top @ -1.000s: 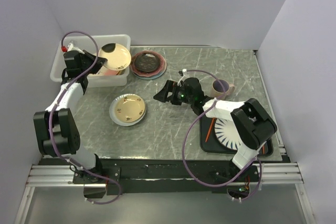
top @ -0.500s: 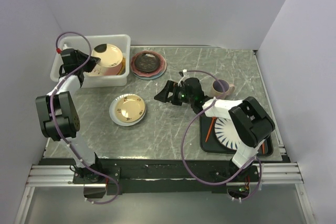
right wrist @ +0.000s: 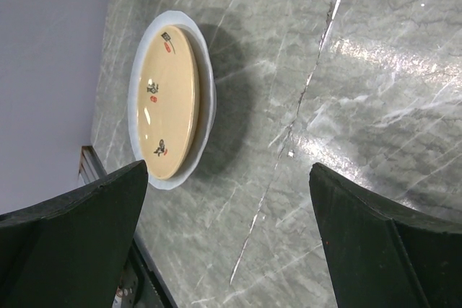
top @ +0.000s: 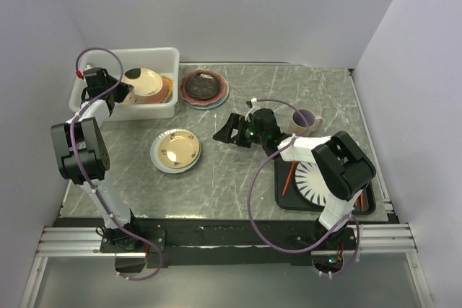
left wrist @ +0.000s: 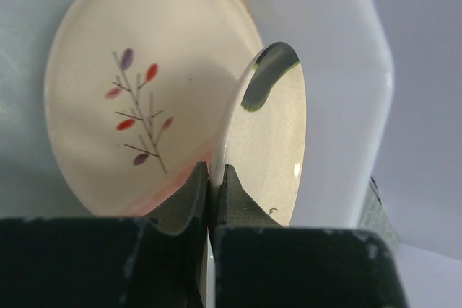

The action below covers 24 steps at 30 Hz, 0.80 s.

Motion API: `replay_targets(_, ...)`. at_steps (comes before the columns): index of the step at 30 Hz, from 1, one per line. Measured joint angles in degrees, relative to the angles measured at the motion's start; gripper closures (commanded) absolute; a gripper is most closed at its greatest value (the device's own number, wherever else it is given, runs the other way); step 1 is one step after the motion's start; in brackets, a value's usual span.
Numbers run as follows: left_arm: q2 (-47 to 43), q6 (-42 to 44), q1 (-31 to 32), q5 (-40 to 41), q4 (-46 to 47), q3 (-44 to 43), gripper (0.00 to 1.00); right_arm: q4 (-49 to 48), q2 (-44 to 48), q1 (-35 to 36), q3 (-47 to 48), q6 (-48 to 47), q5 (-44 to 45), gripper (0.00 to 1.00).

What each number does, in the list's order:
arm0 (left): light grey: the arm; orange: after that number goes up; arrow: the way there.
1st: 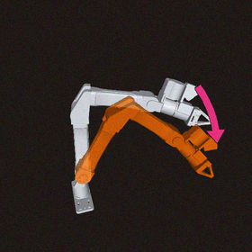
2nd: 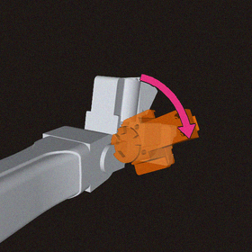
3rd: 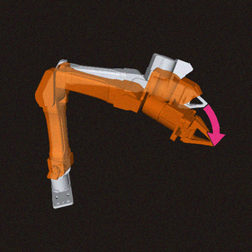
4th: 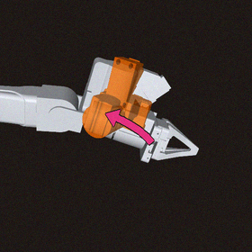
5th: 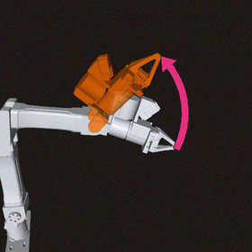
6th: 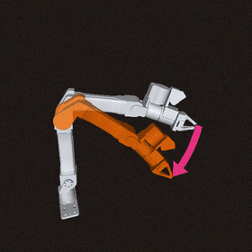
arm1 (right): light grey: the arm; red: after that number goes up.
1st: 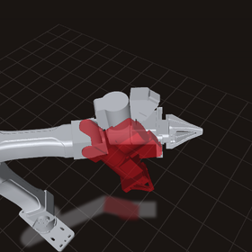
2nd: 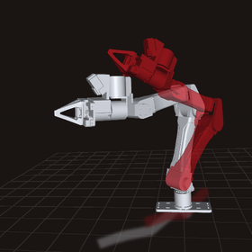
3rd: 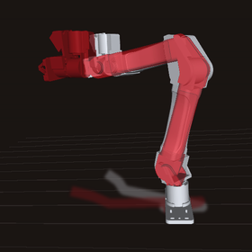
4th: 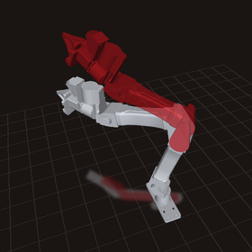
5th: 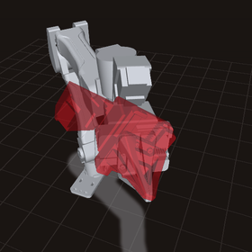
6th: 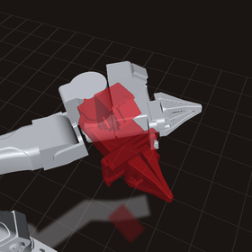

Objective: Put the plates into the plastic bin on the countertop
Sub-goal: Place the plate in the plastic bin.

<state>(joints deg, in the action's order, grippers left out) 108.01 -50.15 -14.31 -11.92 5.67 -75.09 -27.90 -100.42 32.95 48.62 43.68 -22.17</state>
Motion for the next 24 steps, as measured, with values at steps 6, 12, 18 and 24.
replay_targets(6,2.43,0.52,-0.26,1.31,-1.77,-0.96,0.99,0.09,-0.07,0.0,0.0,-0.04,0.0,0.0)
replay_targets(12,3.26,1.44,-0.26,2.32,-3.69,-2.38,0.99,0.09,-0.15,0.0,0.02,-0.04,-0.24,0.0)
replay_targets(18,4.55,2.45,-0.26,3.02,-5.18,-4.28,0.98,0.09,-0.42,0.0,0.11,-0.04,-0.83,0.0)
replay_targets(24,6.58,3.17,-0.31,3.13,-6.56,-6.03,0.65,0.09,-0.76,0.0,0.15,-0.04,-1.2,0.0)
